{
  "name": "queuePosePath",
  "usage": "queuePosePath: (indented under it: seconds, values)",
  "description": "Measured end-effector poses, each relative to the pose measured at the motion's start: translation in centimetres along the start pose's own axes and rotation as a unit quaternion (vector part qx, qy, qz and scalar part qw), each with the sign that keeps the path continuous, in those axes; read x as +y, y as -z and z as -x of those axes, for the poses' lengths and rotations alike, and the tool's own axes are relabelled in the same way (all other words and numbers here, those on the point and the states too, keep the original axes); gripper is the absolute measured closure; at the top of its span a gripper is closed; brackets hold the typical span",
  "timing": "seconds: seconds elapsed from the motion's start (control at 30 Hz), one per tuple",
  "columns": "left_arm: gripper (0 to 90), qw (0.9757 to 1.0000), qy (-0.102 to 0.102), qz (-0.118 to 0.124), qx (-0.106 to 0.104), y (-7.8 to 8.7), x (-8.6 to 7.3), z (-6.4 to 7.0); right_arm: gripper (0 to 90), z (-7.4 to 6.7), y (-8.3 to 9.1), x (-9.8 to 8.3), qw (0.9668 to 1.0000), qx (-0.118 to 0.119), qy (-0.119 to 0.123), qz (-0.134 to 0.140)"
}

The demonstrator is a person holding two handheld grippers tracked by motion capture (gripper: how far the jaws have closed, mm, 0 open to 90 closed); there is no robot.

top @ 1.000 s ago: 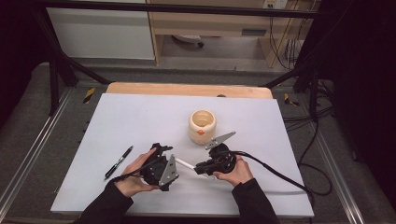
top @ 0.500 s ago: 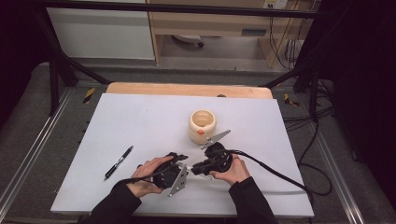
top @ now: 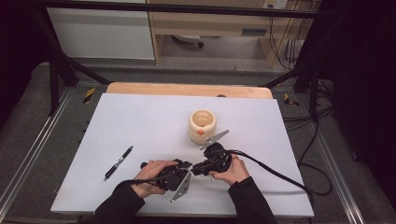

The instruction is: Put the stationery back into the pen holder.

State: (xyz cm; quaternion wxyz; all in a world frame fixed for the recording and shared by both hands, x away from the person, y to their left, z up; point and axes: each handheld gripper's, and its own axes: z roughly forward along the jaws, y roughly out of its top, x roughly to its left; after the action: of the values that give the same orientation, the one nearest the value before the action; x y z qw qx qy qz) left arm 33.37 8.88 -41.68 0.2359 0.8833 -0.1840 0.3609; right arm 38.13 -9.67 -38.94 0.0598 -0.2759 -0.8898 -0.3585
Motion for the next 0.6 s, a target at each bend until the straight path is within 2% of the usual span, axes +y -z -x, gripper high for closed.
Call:
queuePosePath:
  seconds: [0.2, 0.27, 0.33, 0.5, 0.6]
  values:
    - [77.8, 0.9998, -0.018, -0.003, 0.0, 0.0, 0.1, 0.2, 78.8, 0.0, 0.0, 0.0, 1.0, 0.0, 0.002, 0.002]
    - [78.0, 0.9999, -0.016, -0.003, 0.001, 0.0, 0.0, 0.1, 78.6, 0.0, 0.0, 0.0, 1.0, 0.0, 0.004, 0.003]
    - [78.0, 0.9999, -0.01, -0.005, -0.001, 0.0, -0.1, 0.0, 77.7, -0.1, 0.1, -0.1, 0.9998, -0.006, 0.017, 0.009]
    - [78.0, 0.9999, 0.0, -0.015, -0.004, 0.0, -0.4, 0.0, 67.8, -0.3, 0.5, -0.3, 0.9994, -0.019, 0.024, 0.016]
    - [78.0, 0.9996, 0.012, -0.023, -0.008, 0.1, -0.8, -0.1, 61.2, -0.4, 1.1, -0.5, 0.9988, -0.029, 0.025, 0.031]
